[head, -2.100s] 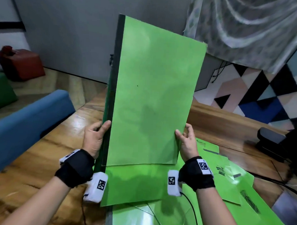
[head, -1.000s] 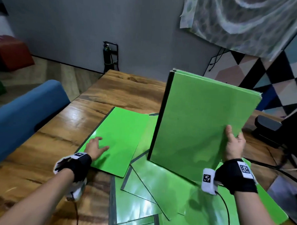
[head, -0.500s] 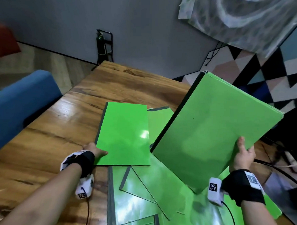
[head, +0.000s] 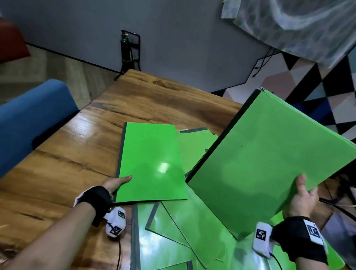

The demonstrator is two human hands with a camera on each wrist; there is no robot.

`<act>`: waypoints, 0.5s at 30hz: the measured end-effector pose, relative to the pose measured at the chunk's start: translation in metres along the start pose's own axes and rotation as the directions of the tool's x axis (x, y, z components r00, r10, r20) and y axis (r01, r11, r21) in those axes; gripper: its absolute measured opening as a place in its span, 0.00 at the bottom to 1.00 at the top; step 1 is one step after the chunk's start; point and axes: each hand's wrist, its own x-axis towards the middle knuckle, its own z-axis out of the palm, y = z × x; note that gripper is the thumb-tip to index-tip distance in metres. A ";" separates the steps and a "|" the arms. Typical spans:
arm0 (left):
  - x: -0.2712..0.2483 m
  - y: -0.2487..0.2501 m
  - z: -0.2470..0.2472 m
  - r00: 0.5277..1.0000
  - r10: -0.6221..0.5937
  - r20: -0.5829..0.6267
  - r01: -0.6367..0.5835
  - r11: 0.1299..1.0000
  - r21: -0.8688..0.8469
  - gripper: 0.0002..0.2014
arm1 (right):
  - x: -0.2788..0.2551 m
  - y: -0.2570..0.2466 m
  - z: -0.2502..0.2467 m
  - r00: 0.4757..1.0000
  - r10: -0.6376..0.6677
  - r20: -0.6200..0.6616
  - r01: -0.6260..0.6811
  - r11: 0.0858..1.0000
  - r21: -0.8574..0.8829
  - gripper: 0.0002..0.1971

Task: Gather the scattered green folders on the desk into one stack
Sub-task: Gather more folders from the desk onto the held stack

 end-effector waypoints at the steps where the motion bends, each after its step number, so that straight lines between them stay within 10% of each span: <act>1: -0.002 0.000 0.001 1.000 -0.007 0.012 0.007 1.000 0.016 0.46 | -0.002 0.000 0.000 1.000 0.006 0.000 -0.006 1.000 0.014 0.43; 9: -0.023 0.023 0.005 0.974 0.190 -0.121 -0.198 0.979 -0.052 0.38 | -0.007 0.001 -0.003 1.000 -0.008 0.006 0.008 1.000 0.029 0.45; 15: -0.069 0.077 -0.026 0.834 0.519 -0.188 -0.525 0.851 0.022 0.19 | -0.003 -0.003 -0.001 0.999 -0.037 -0.003 0.037 0.996 0.075 0.38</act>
